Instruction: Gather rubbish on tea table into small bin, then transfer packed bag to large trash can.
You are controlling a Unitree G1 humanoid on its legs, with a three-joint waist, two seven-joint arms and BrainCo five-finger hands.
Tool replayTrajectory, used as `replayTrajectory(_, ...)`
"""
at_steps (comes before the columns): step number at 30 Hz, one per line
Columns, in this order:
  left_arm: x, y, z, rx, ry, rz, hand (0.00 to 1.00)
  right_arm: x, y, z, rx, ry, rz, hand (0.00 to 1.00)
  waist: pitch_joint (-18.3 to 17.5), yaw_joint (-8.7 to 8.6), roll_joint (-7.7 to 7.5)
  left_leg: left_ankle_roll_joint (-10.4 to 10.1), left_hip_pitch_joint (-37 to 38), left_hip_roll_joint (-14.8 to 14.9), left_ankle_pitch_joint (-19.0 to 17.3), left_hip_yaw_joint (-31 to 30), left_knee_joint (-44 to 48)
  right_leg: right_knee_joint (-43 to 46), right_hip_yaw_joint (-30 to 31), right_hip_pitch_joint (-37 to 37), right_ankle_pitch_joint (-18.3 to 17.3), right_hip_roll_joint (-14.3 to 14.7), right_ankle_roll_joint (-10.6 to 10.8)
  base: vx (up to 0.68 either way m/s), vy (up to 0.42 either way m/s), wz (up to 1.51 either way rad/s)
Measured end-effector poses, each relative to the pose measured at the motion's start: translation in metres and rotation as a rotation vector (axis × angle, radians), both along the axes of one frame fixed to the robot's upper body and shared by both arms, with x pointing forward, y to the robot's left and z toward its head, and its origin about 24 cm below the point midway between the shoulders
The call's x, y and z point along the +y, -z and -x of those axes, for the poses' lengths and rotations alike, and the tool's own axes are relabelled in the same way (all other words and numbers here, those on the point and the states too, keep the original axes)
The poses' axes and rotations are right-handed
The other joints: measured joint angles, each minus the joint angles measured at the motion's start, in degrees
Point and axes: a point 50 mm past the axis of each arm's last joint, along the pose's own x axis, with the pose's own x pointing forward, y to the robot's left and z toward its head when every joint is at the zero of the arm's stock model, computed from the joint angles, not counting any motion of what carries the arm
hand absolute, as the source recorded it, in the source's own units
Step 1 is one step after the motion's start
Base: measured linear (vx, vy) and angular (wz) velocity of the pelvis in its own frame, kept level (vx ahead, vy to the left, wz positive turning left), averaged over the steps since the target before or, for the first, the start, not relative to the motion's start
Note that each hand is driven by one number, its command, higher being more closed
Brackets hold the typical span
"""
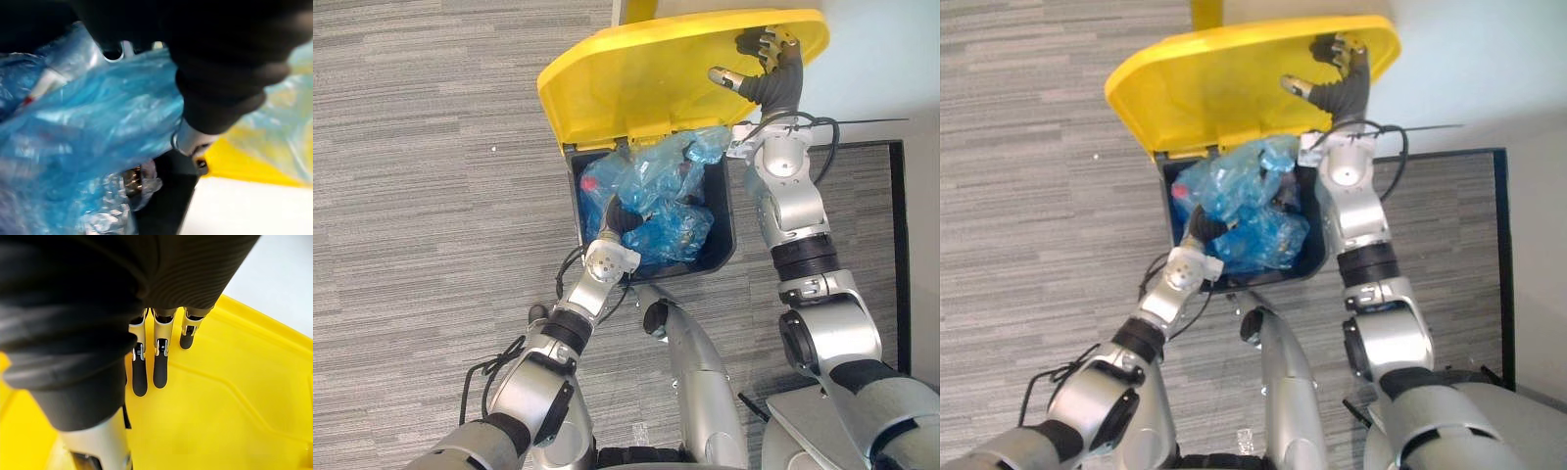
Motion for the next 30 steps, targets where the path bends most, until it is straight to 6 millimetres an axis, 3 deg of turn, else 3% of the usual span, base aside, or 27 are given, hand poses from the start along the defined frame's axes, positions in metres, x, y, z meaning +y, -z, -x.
replayTrajectory(7,-0.006,0.009,0.002,0.011,-0.004,-0.161,0.00,0.008,0.003,0.000,0.005,-0.010,0.048,0.00,0.0,0.00,-0.05,0.0,1.6,-0.1,0.0,0.2,-0.2,0.0,0.0,1.4,0.0,-0.1,0.0,-0.01,-0.044,0.00)
replayTrajectory(12,-0.006,0.012,0.002,0.025,-0.005,-0.211,0.00,0.014,0.016,-0.001,0.037,-0.017,0.075,0.00,-0.2,0.09,-0.27,0.2,4.3,-0.4,0.8,0.3,-2.1,-0.7,-0.1,3.8,-0.1,-0.3,-0.1,0.00,-0.053,0.06)
replayTrajectory(17,-0.011,0.006,0.003,-0.003,0.029,-0.225,0.00,0.010,0.032,-0.001,0.083,-0.025,0.096,0.00,-0.3,0.32,-0.38,0.7,5.7,-0.9,1.4,0.4,-3.0,-1.5,-0.3,5.4,-0.1,-0.7,-0.1,-0.01,-0.048,0.07)
replayTrajectory(20,-0.016,-0.009,0.006,-0.083,0.053,-0.241,0.00,0.005,0.051,-0.001,0.128,-0.009,0.124,0.00,-0.8,0.51,-1.15,1.3,5.9,-1.7,2.4,0.4,-4.3,-2.3,-0.3,5.8,-0.1,-1.4,-0.1,-0.01,-0.050,0.17)
replayTrajectory(23,-0.008,-0.012,0.009,-0.113,0.043,-0.236,0.00,0.004,0.067,0.000,0.176,-0.023,0.131,0.00,-0.8,0.77,-1.15,1.4,6.6,-1.9,2.5,0.4,-4.4,-2.3,-0.4,6.7,0.0,-1.7,0.1,-0.02,-0.035,0.09)
replayTrajectory(26,0.004,-0.003,0.019,-0.100,0.029,-0.192,0.00,-0.002,0.090,0.004,0.234,0.000,0.162,0.00,-0.9,0.95,-1.25,1.8,7.2,-2.5,2.8,0.1,-4.9,-2.1,-0.3,7.6,0.1,-2.4,0.1,-0.01,-0.026,0.21)
replayTrajectory(30,0.033,0.008,0.031,-0.081,-0.024,-0.092,0.00,-0.016,0.114,0.008,0.307,0.027,0.132,0.00,-0.9,2.40,-1.29,1.7,8.1,-3.4,3.3,0.0,-6.0,-2.1,-0.3,8.2,0.2,-3.1,0.3,0.00,-0.016,0.07)
